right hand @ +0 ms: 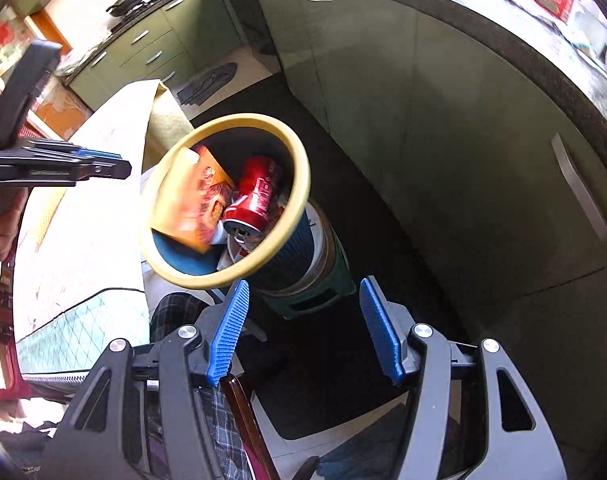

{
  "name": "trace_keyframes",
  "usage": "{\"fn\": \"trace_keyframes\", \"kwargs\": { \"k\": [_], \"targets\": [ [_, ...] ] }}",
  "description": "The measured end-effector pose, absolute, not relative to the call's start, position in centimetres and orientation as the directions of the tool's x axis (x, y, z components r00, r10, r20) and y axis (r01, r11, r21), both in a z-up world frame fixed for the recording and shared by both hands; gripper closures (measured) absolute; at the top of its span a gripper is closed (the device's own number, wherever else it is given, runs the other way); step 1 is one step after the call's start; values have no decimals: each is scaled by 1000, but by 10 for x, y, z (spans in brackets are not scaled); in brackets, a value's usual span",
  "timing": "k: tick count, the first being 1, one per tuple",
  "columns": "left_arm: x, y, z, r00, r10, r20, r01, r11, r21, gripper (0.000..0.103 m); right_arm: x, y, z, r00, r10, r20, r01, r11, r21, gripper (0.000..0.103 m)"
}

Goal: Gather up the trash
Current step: 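Carry the snack box over the bin and release it with the left gripper, then grasp the white tissue with the left gripper while the right gripper grasps the orange foam net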

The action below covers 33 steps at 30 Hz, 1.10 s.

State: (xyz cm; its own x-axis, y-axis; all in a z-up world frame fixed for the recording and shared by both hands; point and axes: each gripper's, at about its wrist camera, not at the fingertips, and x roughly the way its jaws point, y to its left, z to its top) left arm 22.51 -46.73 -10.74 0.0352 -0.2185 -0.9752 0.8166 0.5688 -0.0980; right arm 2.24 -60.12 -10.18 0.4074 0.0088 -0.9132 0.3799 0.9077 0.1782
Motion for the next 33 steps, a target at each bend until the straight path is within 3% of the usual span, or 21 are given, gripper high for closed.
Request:
{"fn": "trace_keyframes", "kwargs": {
  "k": [4, 9, 11, 16, 27, 30, 33],
  "targets": [
    [216, -408, -69, 54, -237, -970, 814, 573, -94, 67, 36, -578, -92, 420, 28, -907, 310, 935, 173, 43],
    [208, -298, -42, 140, -171, -975, 783, 622, 3, 50, 65, -538, -86, 423, 58, -904, 212, 964, 161, 41],
    [208, -258, -49, 160, -103, -982, 756, 652, 55, 46, 77, -517, -85, 420, 72, -905, 171, 973, 156, 41],
    [221, -163, -93, 119, 32, -992, 649, 754, 102, 46, 104, -461, -84, 399, 100, -912, 53, 990, 132, 41],
    [229, -130, -157, 11, 39, -999, 586, 809, 38, 45, 142, -373, -69, 362, 86, -928, -123, 991, 44, 41],
    [227, -131, -163, 3, 41, -999, 591, 806, 35, 48, 158, -358, -64, 360, 77, -930, -160, 987, 20, 41],
    [227, -127, -170, -16, 46, -999, 585, 810, 28, 72, 178, -342, -62, 359, 95, -929, -203, 979, 22, 41]
  ]
}}
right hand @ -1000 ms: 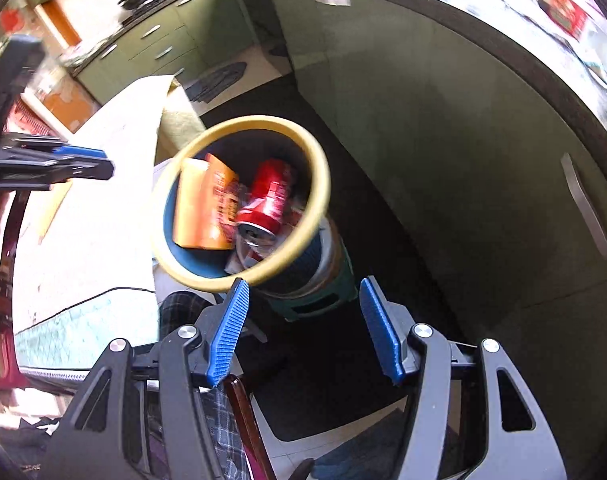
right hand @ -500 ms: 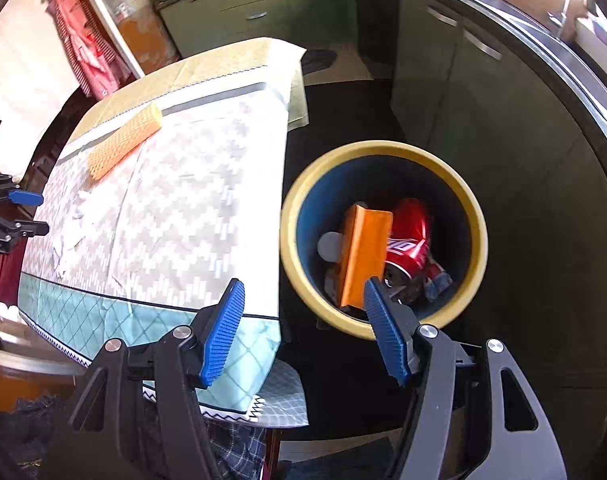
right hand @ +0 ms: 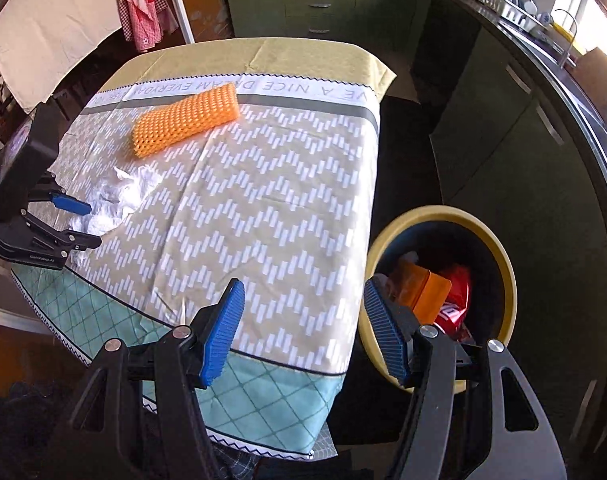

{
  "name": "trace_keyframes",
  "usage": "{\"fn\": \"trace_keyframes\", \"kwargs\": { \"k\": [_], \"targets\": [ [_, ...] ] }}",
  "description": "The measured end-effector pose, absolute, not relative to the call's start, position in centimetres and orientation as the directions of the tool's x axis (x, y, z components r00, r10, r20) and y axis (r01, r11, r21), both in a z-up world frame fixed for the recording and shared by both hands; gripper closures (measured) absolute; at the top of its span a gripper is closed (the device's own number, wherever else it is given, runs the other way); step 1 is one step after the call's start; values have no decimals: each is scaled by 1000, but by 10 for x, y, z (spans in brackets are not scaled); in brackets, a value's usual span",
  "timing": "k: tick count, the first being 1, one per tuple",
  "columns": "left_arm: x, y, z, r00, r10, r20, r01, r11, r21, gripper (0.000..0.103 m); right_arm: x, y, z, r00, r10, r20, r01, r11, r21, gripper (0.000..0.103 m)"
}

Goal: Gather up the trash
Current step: 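Grasp the white tissue with the left gripper while the right gripper grasps the orange foam net, then carry the foam net into the bin with the right gripper while the left gripper lifts the tissue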

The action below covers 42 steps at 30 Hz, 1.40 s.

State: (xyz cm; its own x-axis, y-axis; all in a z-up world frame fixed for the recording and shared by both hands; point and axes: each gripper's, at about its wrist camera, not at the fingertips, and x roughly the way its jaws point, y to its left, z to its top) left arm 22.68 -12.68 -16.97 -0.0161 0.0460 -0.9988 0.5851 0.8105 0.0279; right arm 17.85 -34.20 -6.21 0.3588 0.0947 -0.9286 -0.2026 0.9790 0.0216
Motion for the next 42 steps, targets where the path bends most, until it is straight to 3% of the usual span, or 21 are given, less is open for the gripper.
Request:
{"fn": "trace_keyframes", "kwargs": {
  "k": [3, 5, 8, 13, 21, 31, 34, 38, 42],
  "targets": [
    [224, -114, -172, -15, 25, -1000, 584, 812, 12, 93, 206, -323, -63, 334, 158, -929, -236, 968, 80, 41],
    [221, -103, -167, -4, 4, -1000, 578, 816, 1, 97, 228, -307, -66, 304, 203, -931, -255, 959, 126, 41],
    [213, -89, -152, 29, -16, -999, 582, 813, 4, 97, 264, -281, -71, 250, 269, -930, -258, 944, 204, 41],
    [198, -60, -126, 67, -36, -997, 570, 822, 9, 97, 306, -215, -81, 180, 246, -952, -376, 912, 165, 41],
    [185, -24, -84, 136, -59, -989, 535, 844, 23, 97, 315, -117, -100, 223, 65, -973, -515, 855, -60, 43],
    [172, -20, -68, 155, -80, -985, 526, 850, 14, 97, 324, -68, -127, 306, -166, -938, -523, 794, -311, 51],
    [170, -22, -69, 156, -87, -984, 533, 846, 10, 97, 328, -71, -132, 314, -207, -927, -508, 788, -348, 64],
    [170, -23, -68, 159, -91, -983, 537, 843, 8, 97, 331, -82, -131, 324, -211, -922, -492, 795, -355, 94],
    [171, -24, -66, 165, -91, -982, 535, 845, 11, 97, 323, -95, -108, 367, -167, -915, -485, 805, -341, 96]
  ]
}}
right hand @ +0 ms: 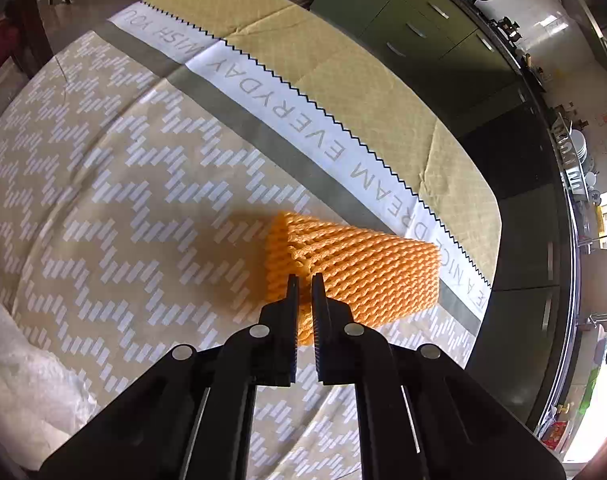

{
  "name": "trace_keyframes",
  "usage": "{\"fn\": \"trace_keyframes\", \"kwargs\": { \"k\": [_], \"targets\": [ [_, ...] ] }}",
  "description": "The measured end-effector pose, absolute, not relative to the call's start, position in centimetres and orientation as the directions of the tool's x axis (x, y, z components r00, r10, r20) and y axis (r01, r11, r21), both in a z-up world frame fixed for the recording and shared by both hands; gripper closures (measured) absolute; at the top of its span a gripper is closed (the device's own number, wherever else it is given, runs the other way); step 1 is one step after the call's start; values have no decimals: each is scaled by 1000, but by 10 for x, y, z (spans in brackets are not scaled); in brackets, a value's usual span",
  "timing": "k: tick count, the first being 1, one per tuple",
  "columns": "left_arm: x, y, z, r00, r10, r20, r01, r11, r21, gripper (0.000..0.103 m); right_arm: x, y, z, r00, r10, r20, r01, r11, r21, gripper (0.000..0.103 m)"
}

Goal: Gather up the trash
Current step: 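Carry the foam net into the bin with the right gripper while the left gripper lifts the tissue, then carry the tissue over the bin and release it with the left gripper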

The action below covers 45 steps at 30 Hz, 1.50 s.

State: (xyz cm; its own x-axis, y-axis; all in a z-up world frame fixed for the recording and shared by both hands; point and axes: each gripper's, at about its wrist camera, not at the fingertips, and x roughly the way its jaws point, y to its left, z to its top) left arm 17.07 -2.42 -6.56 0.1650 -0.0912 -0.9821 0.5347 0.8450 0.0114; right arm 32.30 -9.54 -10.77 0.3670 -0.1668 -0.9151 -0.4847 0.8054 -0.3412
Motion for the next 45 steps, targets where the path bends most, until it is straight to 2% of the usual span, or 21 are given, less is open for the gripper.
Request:
{"fn": "trace_keyframes", "kwargs": {
  "k": [8, 14, 23, 30, 32, 33, 35, 39, 42, 45],
  "targets": [
    [170, -40, -51, 194, -108, -975, 556, 831, 19, 97, 295, -175, -24, 394, 17, -919, -403, 902, -156, 96],
    [169, -66, -40, 206, -132, -970, 598, 801, 18, 97, 248, -273, 12, 448, -19, -894, -257, 955, -149, 96],
    [171, -137, -28, 195, -176, -965, 691, 723, 8, 97, 199, -432, -19, 385, -203, -901, 9, 976, -216, 96],
    [180, -199, -18, 190, -190, -963, 746, 666, 15, 97, 186, -493, -71, 311, -301, -901, 94, 954, -286, 96],
    [184, -216, -16, 187, -196, -963, 759, 651, 14, 97, 184, -498, -90, 281, -288, -915, 86, 958, -275, 92],
    [186, -226, -14, 187, -200, -962, 765, 643, 15, 97, 181, -501, -97, 267, -256, -929, 81, 967, -243, 82],
    [189, -245, -13, 183, -207, -961, 780, 626, 13, 97, 178, -504, -106, 256, -181, -949, 74, 983, -168, 71],
    [194, -288, -10, 178, -230, -957, 806, 592, 8, 97, 151, -524, -81, 336, -48, -941, 124, 992, -6, 70],
    [198, -324, -9, 172, -250, -953, 825, 565, 1, 97, 123, -539, -55, 416, -42, -908, 166, 986, 31, 63],
    [204, -362, -10, 171, -275, -946, 836, 549, -9, 97, 87, -554, -44, 460, -37, -887, 202, 977, 64, 63]
  ]
}}
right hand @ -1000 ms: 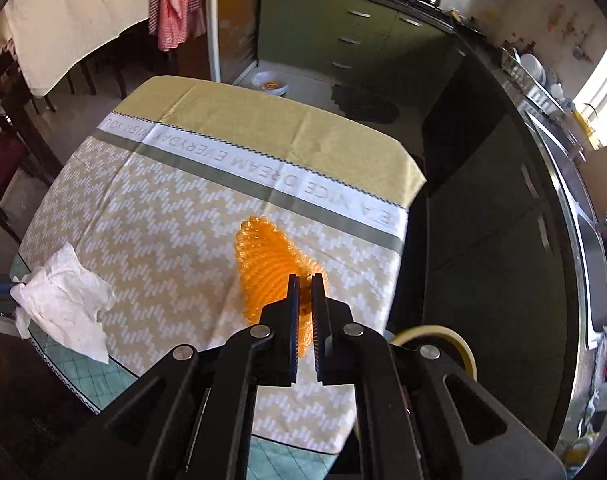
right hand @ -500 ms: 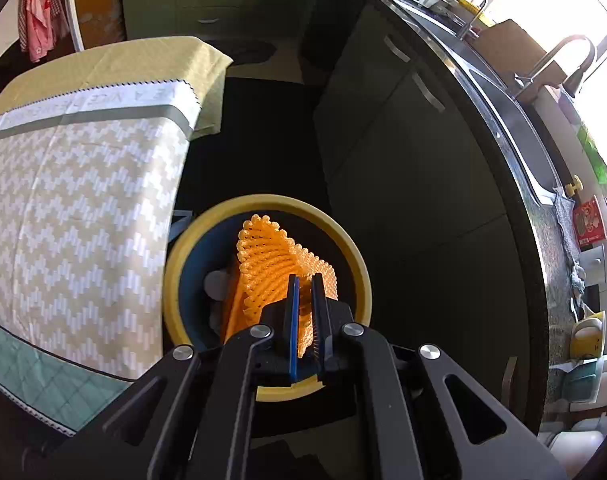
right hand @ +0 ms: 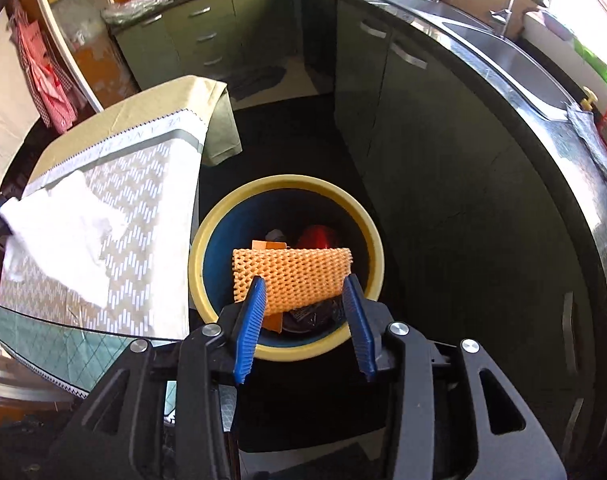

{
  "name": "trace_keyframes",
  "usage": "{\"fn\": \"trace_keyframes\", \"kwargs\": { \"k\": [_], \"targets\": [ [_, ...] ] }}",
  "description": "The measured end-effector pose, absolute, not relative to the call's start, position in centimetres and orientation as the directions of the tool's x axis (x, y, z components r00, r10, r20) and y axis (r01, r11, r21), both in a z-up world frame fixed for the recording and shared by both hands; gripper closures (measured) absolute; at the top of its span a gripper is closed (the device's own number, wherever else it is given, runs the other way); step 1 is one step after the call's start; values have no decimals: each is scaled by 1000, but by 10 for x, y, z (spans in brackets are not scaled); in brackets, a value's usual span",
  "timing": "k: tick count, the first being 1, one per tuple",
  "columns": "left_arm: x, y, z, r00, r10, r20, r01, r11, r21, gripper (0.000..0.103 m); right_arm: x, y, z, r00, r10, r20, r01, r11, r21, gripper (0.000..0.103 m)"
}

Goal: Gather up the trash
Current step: 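Carry the tissue over the bin and release it with the left gripper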

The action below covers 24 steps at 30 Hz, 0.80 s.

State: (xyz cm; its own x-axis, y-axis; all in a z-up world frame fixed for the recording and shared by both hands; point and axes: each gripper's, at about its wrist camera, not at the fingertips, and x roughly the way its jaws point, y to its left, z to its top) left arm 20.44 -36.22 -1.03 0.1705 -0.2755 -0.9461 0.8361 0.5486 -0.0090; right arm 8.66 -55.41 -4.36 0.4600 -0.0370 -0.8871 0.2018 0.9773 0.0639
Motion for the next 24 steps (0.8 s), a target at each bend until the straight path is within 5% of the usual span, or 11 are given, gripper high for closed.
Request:
{"fn": "trace_keyframes", "kwargs": {
  "k": [16, 18, 20, 24],
  "targets": [
    [246, -512, -117, 113, -210, -971, 818, 575, -29, 95, -32, -612, -95, 461, -1, -887, 357, 916, 185, 63],
    [250, -516, -123, 121, -206, -971, 817, 577, -21, 80, -33, -613, -99, 461, 8, -887, 357, 914, 194, 63],
    [253, -516, -123, 146, -217, -965, 810, 586, -9, 50, -31, -610, -100, 461, 16, -887, 352, 915, 199, 62],
    [250, -510, -113, 148, -258, -955, 812, 583, -31, 47, -33, -603, -102, 475, 34, -879, 338, 915, 218, 62]
  ]
}}
